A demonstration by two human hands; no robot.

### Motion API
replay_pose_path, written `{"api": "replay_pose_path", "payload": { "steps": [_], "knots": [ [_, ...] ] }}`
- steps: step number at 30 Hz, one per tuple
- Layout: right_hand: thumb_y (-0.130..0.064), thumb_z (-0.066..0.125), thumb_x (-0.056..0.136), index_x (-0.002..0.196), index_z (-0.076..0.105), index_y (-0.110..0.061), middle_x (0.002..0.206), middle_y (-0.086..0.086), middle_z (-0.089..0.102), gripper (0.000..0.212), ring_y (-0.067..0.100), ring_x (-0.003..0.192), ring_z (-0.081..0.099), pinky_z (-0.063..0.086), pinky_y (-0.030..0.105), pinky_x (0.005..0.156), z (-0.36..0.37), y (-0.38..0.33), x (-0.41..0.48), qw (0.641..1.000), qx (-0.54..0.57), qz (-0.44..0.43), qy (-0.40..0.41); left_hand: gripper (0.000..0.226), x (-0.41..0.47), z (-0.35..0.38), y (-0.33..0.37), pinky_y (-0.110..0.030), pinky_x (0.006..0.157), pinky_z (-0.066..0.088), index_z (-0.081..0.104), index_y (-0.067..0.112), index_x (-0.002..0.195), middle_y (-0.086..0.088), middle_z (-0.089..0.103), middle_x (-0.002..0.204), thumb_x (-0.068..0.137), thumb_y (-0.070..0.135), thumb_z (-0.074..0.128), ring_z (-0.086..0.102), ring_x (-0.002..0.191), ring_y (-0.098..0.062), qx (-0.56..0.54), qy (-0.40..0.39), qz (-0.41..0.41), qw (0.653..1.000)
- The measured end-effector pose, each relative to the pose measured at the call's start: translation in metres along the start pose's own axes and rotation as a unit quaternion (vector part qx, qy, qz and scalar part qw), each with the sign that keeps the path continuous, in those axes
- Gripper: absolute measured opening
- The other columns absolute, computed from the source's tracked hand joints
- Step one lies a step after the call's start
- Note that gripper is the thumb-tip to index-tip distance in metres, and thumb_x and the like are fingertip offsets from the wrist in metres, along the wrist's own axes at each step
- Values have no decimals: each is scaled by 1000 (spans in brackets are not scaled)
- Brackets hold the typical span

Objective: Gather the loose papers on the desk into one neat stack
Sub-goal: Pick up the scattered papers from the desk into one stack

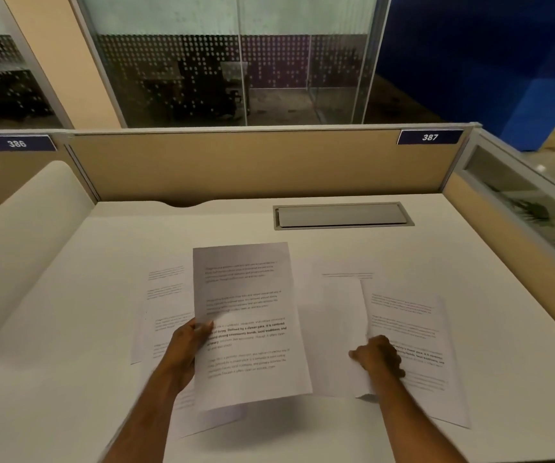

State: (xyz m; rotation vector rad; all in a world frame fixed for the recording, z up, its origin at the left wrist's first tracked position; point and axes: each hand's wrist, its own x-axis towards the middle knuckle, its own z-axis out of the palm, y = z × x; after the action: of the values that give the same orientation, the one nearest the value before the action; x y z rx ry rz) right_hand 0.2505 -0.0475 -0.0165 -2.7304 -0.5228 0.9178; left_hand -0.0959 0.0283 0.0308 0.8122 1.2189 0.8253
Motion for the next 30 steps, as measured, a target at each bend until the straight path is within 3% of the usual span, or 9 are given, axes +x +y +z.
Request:
{"api": "replay_pose_path", "payload": {
  "steps": [4, 9, 14, 18, 22, 27, 29, 30],
  "knots": [
    [-23, 78, 78, 122, 63, 2, 117, 18, 68, 53, 32, 99, 65, 56, 35, 85, -15, -3, -2, 995, 94, -14, -32, 25, 4, -3, 3, -53, 76, 62, 61, 4, 121, -23, 75, 108, 98, 11, 56, 73, 93, -43, 5, -12, 5, 1000],
    [-20, 73, 83, 110, 73, -6, 112, 20, 72, 31, 39, 100, 67, 57, 41, 86, -89, -7, -22, 968, 203, -94, 110, 22, 13, -2, 6, -50, 70, 63, 62, 4, 117, -22, 76, 104, 97, 11, 58, 74, 86, -39, 12, -20, 4, 1000],
    [-15, 60, 91, 111, 73, -10, 113, 19, 72, 25, 42, 95, 68, 55, 43, 78, -173, 4, -46, 926, 105, -127, 341, 12, 19, 15, 10, -48, 69, 62, 64, 6, 106, -20, 75, 102, 97, 10, 57, 73, 83, -37, 29, -30, -5, 999],
    [-15, 52, 97, 120, 70, -11, 118, 20, 65, 29, 43, 94, 65, 53, 41, 78, -184, 16, -47, 890, 10, -179, 420, 10, 16, 31, 13, -44, 64, 62, 64, 7, 102, -15, 77, 92, 97, 8, 56, 74, 77, -33, 27, -37, -8, 999],
    [-18, 43, 100, 109, 72, -5, 108, 20, 65, 33, 41, 92, 65, 52, 40, 75, -137, 16, -39, 904, -37, -210, 371, 9, 15, 41, 13, -43, 60, 63, 63, 7, 102, -12, 79, 87, 97, 10, 57, 76, 72, -31, 35, -43, -2, 998],
    [-6, 51, 96, 105, 70, -6, 119, 15, 61, 21, 29, 98, 66, 53, 34, 77, -63, 14, -36, 950, -110, -215, 197, 14, 14, 45, 10, -46, 61, 64, 62, 6, 110, -13, 79, 88, 97, 11, 57, 76, 73, -32, 26, -48, 4, 998],
    [-4, 81, 72, 82, 72, -2, 94, 17, 68, 13, 30, 72, 70, 56, 34, 59, -38, 15, -33, 962, -110, -203, 145, 12, 12, 47, 9, -45, 58, 63, 62, 8, 107, -11, 79, 84, 97, 10, 56, 76, 70, -31, 23, -49, 3, 999],
    [0, 95, 46, 61, 69, -2, 72, 16, 66, 30, 28, 51, 66, 53, 31, 43, -24, 19, -23, 968, -99, -207, 104, 11, 11, 47, 8, -46, 58, 63, 62, 8, 106, -12, 79, 84, 97, 9, 56, 76, 69, -32, 23, -48, 3, 999]
  ]
}}
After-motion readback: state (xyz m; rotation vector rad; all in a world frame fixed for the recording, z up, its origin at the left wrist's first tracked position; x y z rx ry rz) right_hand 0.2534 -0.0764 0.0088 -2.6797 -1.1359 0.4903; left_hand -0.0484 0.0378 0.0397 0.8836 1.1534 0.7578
